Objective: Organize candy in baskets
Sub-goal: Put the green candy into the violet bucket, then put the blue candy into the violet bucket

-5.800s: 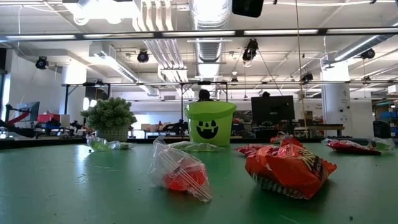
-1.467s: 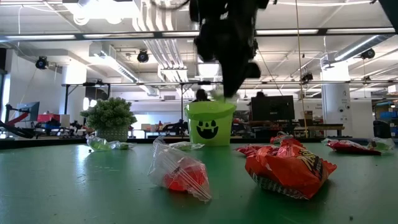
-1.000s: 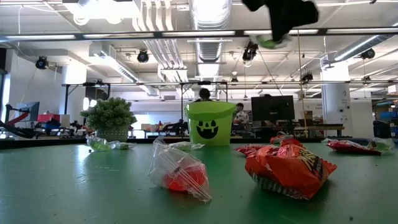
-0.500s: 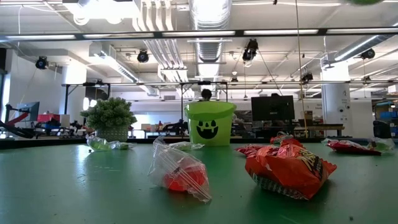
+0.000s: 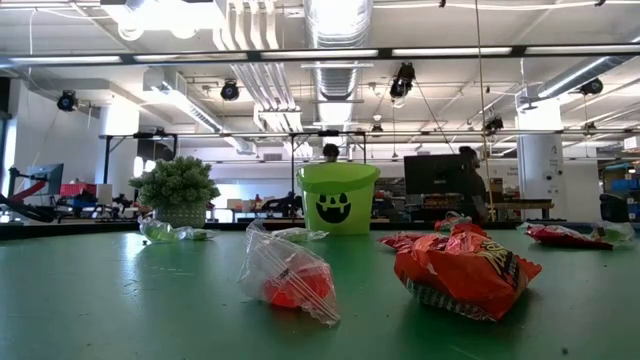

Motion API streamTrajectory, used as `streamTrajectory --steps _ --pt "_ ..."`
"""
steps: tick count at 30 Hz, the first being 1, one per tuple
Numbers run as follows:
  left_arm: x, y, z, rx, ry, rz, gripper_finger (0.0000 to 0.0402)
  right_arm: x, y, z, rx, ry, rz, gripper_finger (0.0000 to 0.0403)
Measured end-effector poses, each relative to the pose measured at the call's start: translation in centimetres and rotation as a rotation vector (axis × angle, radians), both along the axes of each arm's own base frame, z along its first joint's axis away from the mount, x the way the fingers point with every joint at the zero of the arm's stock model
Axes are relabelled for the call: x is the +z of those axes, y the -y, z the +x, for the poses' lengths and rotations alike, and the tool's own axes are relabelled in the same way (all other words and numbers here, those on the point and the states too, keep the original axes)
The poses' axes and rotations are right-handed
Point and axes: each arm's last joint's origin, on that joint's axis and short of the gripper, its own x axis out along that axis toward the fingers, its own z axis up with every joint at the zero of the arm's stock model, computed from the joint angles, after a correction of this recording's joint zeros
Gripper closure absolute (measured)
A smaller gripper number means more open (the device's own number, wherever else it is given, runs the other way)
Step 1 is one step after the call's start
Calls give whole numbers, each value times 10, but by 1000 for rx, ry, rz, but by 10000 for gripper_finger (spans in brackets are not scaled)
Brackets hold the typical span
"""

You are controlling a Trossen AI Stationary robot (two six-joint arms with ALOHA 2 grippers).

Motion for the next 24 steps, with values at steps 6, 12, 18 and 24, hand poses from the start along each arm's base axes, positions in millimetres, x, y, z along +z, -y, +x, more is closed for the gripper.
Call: streamTrajectory --steps 6,12,18,24 --pt "-1 1 1 -1 -3 -18 277 -7 0 -2 -14 -48 1 378" --pt "-1 1 1 -6 -11 -29 277 -10 -1 0 -35 -58 -8 331" --pt "-1 1 1 -6 -11 -30 277 -12 0 1 -3 -16 -67 285" --pt "-2 4 3 -9 -16 -43 277 -8 21 11 -152 113 -231 267"
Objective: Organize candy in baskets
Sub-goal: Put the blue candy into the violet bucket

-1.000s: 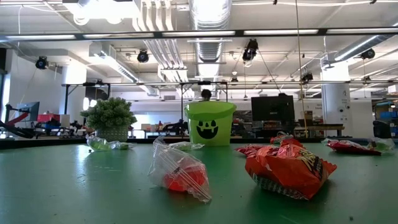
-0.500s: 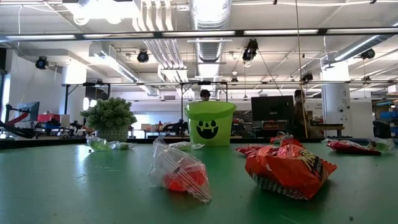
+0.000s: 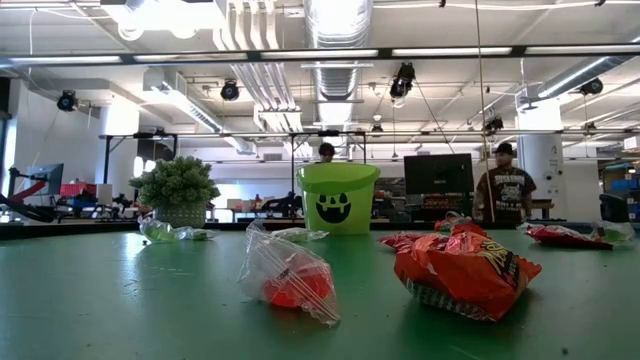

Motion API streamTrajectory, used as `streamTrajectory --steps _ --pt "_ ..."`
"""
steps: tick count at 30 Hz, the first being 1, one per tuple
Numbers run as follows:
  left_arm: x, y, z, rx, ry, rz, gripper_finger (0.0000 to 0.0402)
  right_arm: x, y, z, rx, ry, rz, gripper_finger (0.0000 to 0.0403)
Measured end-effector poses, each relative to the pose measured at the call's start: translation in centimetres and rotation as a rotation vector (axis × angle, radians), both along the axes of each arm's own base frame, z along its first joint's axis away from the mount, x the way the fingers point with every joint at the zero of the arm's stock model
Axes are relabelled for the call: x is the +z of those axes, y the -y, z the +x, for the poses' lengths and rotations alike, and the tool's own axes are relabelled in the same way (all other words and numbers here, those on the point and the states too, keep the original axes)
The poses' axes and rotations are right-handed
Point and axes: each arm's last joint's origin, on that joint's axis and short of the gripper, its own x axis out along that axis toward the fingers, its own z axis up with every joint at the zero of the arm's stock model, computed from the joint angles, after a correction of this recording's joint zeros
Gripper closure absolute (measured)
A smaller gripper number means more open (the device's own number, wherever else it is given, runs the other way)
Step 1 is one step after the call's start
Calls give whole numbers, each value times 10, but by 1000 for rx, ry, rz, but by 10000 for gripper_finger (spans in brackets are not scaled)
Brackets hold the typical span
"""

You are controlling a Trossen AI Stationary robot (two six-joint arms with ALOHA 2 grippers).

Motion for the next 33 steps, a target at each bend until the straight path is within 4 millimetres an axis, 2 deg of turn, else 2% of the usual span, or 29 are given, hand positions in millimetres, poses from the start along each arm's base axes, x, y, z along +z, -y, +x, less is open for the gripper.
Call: streamTrajectory --steps 6,16,22,29,33 --pt "-1 1 1 -11 -20 -20 277 14 37 12 -145 145 -89 266" --pt "-1 -1 -2 -29 -45 -26 277 25 99 30 -132 162 -171 266" --pt "0 -3 -5 -42 -56 -10 277 24 123 38 -209 147 -192 266" --pt "1 -5 -7 -77 -89 38 277 14 148 55 -34 65 -317 266" --pt "2 -7 -9 -94 -100 38 277 7 171 64 -78 23 -424 266"
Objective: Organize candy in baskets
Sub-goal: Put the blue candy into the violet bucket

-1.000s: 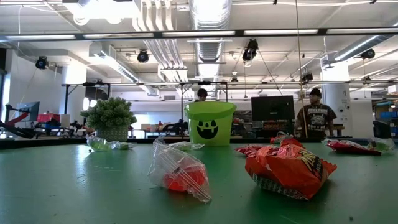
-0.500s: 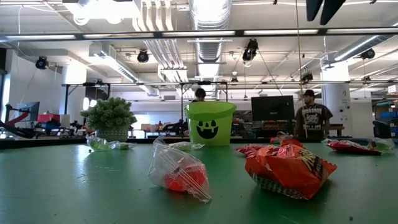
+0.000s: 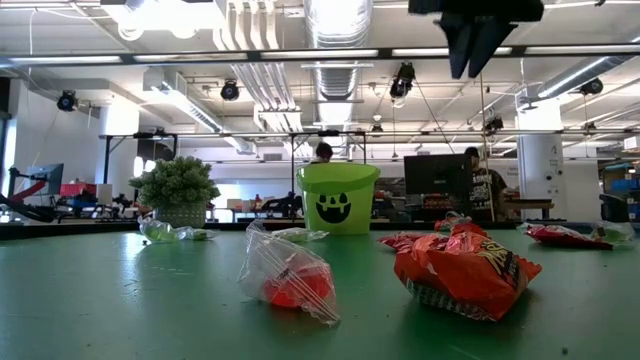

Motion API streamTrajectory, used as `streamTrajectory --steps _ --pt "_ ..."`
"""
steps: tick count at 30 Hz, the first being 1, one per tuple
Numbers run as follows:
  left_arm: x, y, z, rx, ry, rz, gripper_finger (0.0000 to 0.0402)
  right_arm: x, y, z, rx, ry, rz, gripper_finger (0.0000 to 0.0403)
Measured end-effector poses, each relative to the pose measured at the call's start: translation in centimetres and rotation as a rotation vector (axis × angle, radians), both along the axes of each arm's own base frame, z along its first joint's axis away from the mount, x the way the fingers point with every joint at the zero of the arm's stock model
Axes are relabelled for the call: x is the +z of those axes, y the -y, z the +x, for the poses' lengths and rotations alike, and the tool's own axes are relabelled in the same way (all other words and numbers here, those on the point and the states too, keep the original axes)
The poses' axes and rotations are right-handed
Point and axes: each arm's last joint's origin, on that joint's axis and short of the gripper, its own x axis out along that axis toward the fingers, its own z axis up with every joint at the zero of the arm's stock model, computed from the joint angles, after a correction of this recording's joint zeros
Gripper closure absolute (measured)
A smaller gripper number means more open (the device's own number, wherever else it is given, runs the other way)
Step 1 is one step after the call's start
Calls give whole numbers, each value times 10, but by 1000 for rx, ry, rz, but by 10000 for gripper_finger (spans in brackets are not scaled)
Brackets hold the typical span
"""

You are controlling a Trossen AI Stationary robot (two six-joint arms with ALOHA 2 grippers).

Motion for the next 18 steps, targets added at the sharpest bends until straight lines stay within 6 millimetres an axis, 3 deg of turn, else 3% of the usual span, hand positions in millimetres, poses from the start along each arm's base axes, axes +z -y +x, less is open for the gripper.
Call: streamTrajectory --steps 11,18 --pt "1 -7 -11 -40 -25 -118 277 -6 59 -8 -183 -48 4 266" --pt "1 -9 -13 -47 -31 -140 277 -36 101 -37 -358 -157 106 266"
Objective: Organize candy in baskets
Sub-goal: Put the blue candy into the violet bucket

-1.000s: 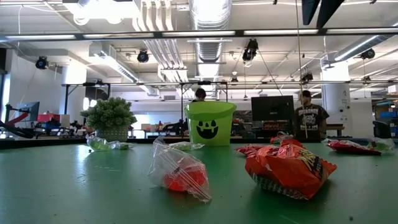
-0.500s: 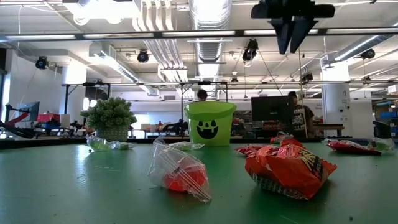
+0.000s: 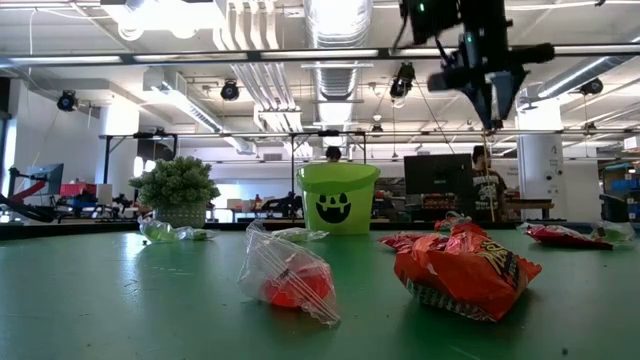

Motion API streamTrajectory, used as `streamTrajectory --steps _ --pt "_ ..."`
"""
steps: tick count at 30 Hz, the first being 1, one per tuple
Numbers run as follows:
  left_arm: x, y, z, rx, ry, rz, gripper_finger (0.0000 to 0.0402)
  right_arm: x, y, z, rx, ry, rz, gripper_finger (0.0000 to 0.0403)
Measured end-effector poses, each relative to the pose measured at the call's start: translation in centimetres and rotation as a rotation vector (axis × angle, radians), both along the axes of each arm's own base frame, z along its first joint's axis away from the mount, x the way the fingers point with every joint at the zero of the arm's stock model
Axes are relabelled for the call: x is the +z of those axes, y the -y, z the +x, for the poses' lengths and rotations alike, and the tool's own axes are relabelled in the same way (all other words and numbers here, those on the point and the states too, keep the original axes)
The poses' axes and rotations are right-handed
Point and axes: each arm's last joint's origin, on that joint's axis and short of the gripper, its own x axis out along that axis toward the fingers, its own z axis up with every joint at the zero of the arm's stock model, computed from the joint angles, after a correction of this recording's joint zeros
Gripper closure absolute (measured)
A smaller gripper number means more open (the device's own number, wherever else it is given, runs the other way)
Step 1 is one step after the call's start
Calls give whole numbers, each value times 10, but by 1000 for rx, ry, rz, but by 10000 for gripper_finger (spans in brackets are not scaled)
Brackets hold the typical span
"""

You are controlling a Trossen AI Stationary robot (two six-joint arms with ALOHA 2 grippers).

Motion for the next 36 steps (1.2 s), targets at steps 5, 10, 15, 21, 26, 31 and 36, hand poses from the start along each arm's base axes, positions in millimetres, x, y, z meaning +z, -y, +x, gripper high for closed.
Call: streamTrajectory --steps 5,10,15,21,26,31,36 --pt "0 -1 -1 -5 1 2 277 -28 25 -19 -131 -55 55 266" --pt "1 -4 -4 -5 10 -5 277 -56 43 -21 -153 24 63 266" --pt "1 -4 -5 0 16 -14 277 -83 54 -28 -198 82 67 266" --pt "1 -4 -5 7 21 -23 277 -109 54 -43 -295 46 71 274" --pt "1 -4 -5 8 21 -23 277 -126 55 -48 -310 71 47 280" --pt "1 -4 -5 8 22 -24 277 -142 59 -55 -339 110 22 281" --pt "1 -5 -5 11 26 -19 277 -151 65 -62 -366 139 1 282"
